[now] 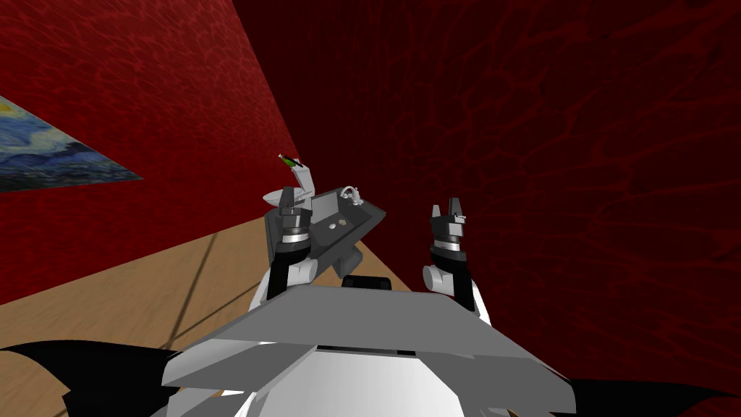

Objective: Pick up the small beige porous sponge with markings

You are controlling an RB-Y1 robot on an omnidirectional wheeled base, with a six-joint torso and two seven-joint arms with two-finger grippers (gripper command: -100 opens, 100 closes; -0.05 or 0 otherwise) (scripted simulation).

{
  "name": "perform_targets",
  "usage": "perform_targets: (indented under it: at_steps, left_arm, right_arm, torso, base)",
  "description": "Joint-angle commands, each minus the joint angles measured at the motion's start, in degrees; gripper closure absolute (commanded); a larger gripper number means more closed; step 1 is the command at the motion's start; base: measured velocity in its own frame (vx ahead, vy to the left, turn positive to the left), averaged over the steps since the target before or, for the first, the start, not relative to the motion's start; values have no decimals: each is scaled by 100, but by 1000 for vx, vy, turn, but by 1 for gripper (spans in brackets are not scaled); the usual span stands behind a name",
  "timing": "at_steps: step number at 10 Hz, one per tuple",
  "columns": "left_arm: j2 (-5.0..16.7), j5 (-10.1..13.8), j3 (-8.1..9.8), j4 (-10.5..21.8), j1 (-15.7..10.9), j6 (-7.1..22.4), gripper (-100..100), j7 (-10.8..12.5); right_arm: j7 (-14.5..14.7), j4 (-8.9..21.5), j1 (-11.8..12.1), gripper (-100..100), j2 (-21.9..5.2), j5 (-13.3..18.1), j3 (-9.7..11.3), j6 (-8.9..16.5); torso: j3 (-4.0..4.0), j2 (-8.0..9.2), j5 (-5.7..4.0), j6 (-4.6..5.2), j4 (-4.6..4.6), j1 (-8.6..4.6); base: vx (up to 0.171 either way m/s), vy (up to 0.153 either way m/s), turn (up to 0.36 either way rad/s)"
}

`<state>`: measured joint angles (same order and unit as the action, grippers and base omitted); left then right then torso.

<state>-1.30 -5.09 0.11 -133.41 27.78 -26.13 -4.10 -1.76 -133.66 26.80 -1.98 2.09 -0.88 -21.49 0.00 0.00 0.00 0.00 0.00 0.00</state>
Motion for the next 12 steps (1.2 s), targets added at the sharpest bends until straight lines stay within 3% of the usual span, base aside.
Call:
perform_targets:
  at_steps: [1, 5, 6, 8, 9, 11, 12]
  left_arm:
    - [221, 36, -22, 229, -179, 93, -100, 50]
    - [525, 111, -80, 771, -624, 357, -100, 160]
    - [525, 111, -80, 798, -624, 357, -100, 160]
    - [666, 153, -121, 1115, -929, 557, -100, 227]
    - [666, 153, -121, 1191, -929, 557, -100, 227]
    - [795, 193, -168, 1589, -1250, 803, -100, 297]
    - [795, 193, -168, 1645, -1281, 803, -100, 297]
  right_arm:
    - [0, 0, 0, 0, 0, 0, 0, 0]
    - [0, 0, 0, 0, -1, 0, -1, 0]
    - [0, 0, 0, 0, -1, 0, -1, 0]
    - [0, 0, 0, 0, 0, 0, 0, 0]
    - [0, 0, 0, 0, -1, 0, -1, 0]
    - [0, 0, 0, 0, -1, 0, 0, 0]
    - [0, 0, 0, 0, -1, 0, -1, 0]
  torso:
    - [0, 0, 0, 0, 0, 0]
    - [7, 12, 8, 0, 2, 33]
    - [6, 10, 7, 0, 2, 28]
    - [3, 5, 4, 0, 1, 17]
    - [6, 10, 6, 0, 2, 28]
    - [4, 6, 6, 0, 1, 22]
    - [5, 9, 7, 0, 2, 28]
  base:
    - [-18, 48, -3]
    - [-33, 79, -4]
    - [-18, 41, -13]
    - [-28, 59, 17]
    - [-26, 60, -5]
    - [-28, 63, 14]
    - [-24, 50, -4]
